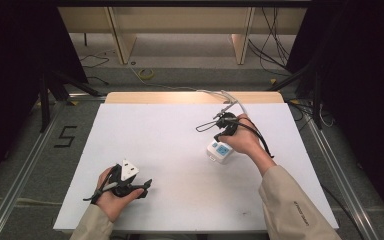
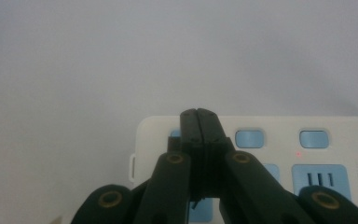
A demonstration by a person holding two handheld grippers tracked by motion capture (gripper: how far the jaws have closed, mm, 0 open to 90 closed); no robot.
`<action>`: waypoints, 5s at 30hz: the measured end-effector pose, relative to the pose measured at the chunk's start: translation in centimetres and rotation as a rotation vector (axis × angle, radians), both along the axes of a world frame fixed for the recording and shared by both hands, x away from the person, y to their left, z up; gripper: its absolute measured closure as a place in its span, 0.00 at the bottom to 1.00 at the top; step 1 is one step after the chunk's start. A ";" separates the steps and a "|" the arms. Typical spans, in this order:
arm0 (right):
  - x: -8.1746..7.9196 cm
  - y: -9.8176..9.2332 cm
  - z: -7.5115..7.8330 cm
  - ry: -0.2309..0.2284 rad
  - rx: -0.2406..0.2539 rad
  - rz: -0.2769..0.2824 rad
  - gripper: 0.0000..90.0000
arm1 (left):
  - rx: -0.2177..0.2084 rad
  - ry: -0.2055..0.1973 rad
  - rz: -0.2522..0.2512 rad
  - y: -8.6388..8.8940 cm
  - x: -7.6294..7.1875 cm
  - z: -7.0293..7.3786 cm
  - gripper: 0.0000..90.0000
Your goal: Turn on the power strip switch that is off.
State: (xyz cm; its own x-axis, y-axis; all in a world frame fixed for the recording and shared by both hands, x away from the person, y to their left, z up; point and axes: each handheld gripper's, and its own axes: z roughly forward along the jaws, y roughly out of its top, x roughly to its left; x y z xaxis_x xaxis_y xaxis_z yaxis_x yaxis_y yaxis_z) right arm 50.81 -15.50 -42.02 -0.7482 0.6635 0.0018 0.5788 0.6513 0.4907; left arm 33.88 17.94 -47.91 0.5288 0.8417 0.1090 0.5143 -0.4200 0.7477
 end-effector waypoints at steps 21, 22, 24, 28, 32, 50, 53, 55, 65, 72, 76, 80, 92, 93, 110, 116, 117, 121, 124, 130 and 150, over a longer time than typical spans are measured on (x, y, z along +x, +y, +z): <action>0.1 0.8 -0.5 0.020 -0.019 0.013 1.00 | 0.001 -0.001 -0.001 0.0 0.0 0.0 0.27; 0.0 0.8 -0.6 0.021 -0.020 0.015 1.00 | 0.001 -0.001 -0.001 0.0 0.0 0.0 0.27; 0.0 0.9 -0.6 0.023 -0.022 0.016 1.00 | 0.001 -0.002 -0.001 0.0 0.0 0.0 0.27; 0.0 1.1 -0.8 0.023 -0.028 0.018 1.00 | 0.002 -0.001 -0.001 0.0 0.0 0.0 0.27; 0.1 1.2 -1.0 0.025 -0.033 0.018 1.00 | 0.001 0.000 -0.001 0.0 0.0 0.0 0.27; 0.3 1.2 -1.3 0.024 -0.058 0.014 1.00 | 0.000 -0.001 -0.001 0.0 0.0 0.0 0.27; 0.3 1.2 -1.3 0.024 -0.058 0.013 1.00 | 0.003 0.000 -0.002 0.0 0.0 0.0 0.27; 0.3 1.2 -1.3 0.024 -0.057 0.013 1.00 | 0.003 -0.001 -0.002 0.0 0.0 0.0 0.27; 0.3 1.2 -1.4 0.024 -0.060 0.013 1.00 | 0.002 -0.001 -0.002 0.0 0.0 0.0 0.27; 0.3 1.3 -1.4 0.025 -0.064 0.010 1.00 | 0.003 -0.002 -0.003 0.0 0.0 0.1 0.27; 0.3 1.3 -1.5 0.023 -0.071 0.010 1.00 | 0.004 -0.002 -0.004 -0.1 0.0 0.0 0.27; 0.3 1.4 -1.5 0.018 -0.076 0.012 1.00 | 0.005 -0.001 -0.004 -0.1 0.0 0.0 0.27; 0.2 1.7 -1.5 0.018 -0.092 0.005 1.00 | 0.006 -0.002 -0.005 -0.1 0.0 0.1 0.27; 0.2 1.7 -1.5 0.018 -0.094 0.006 1.00 | 0.005 -0.002 -0.005 -0.1 0.0 0.1 0.27; 0.3 1.9 -1.5 0.026 -0.111 0.001 1.00 | 0.005 -0.002 -0.005 -0.1 0.0 0.1 0.27; 0.3 2.0 -1.4 0.028 -0.115 -0.003 1.00 | 0.004 -0.002 -0.004 -0.1 0.0 0.1 0.27; 0.3 2.0 -1.4 0.029 -0.115 -0.003 1.00 | 0.006 -0.002 -0.005 -0.1 0.0 0.1 0.27; 0.3 2.0 -1.5 0.027 -0.117 -0.004 1.00 | 0.006 -0.002 -0.005 -0.1 0.0 0.1 0.27; 0.3 1.9 -1.6 0.030 -0.107 -0.007 1.00 | 0.005 -0.003 -0.005 -0.1 0.0 0.1 0.27; 0.2 1.9 -1.6 0.026 -0.107 -0.006 1.00 | 0.005 -0.002 -0.005 -0.1 0.0 0.0 0.27; -0.1 1.1 -1.5 0.016 -0.030 -0.017 1.00 | 0.005 0.002 -0.005 0.0 0.1 0.0 0.27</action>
